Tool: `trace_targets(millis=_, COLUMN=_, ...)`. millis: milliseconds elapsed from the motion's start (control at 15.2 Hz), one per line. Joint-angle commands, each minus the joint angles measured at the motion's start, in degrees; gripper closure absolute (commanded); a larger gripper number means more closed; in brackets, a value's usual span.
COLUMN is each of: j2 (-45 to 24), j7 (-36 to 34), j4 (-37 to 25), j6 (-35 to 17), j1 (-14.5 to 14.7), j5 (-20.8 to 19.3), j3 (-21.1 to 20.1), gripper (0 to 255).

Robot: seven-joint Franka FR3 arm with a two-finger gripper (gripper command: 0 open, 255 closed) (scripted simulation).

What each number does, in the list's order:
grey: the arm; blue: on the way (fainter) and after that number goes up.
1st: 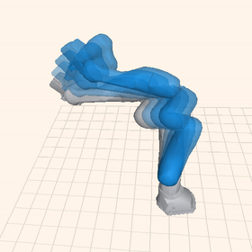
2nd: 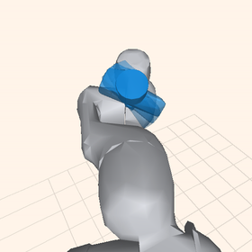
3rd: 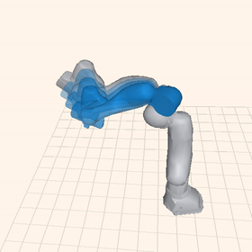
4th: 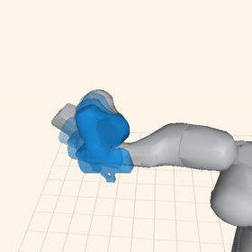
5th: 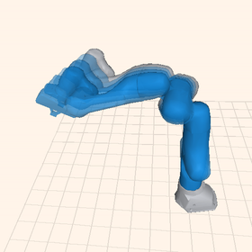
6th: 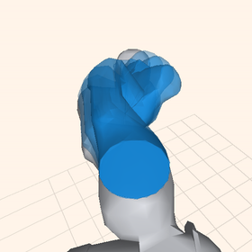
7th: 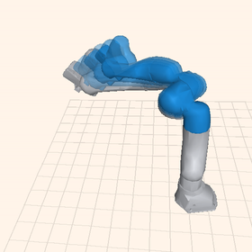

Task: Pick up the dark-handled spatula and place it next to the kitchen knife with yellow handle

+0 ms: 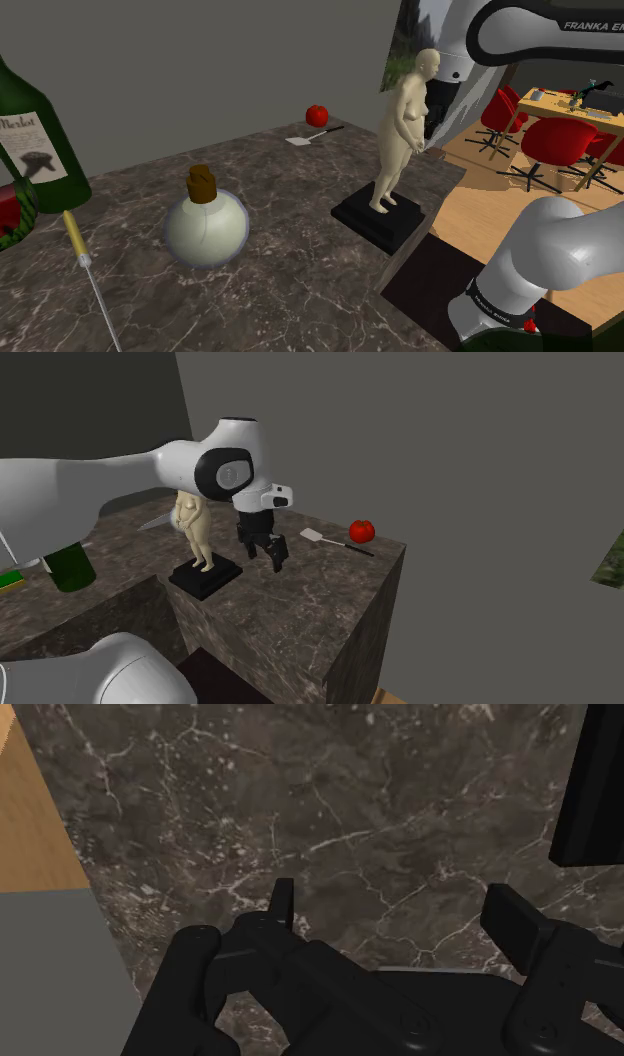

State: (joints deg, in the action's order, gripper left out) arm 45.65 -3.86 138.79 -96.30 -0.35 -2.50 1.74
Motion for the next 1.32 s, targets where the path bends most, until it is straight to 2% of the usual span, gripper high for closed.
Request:
trace_targets(millis=0, j2=0.00, j7=0.00, j4=0.00, j6=0.00, j1=0.00, j5=0.00, j3=0.00, gripper=0)
trace_targets(millis=330, j2=-10.03, j7=-16.76, j4=-4.95, j6=-4.89, j1=-2.70, j5=3.29, j3=-6.67, gripper=0)
trace_targets(millis=594, j2=-19.10, j7=-29.87, j4=-10.98, j6=-7.75, j1=-5.32, j5=4.00, j3=-11.04, gripper=0)
trace_targets(millis=924, j2=-31.04, j7=-45.99, j4=-20.61, j6=-9.54, j1=-8.41, j5=2.56, j3=-14.96, gripper=0)
trace_targets(millis=1254, j2=-43.12, j7=-61.39, j4=-32.09, j6=-9.16, j1=-10.22, j5=-0.58, j3=-16.53, gripper=0)
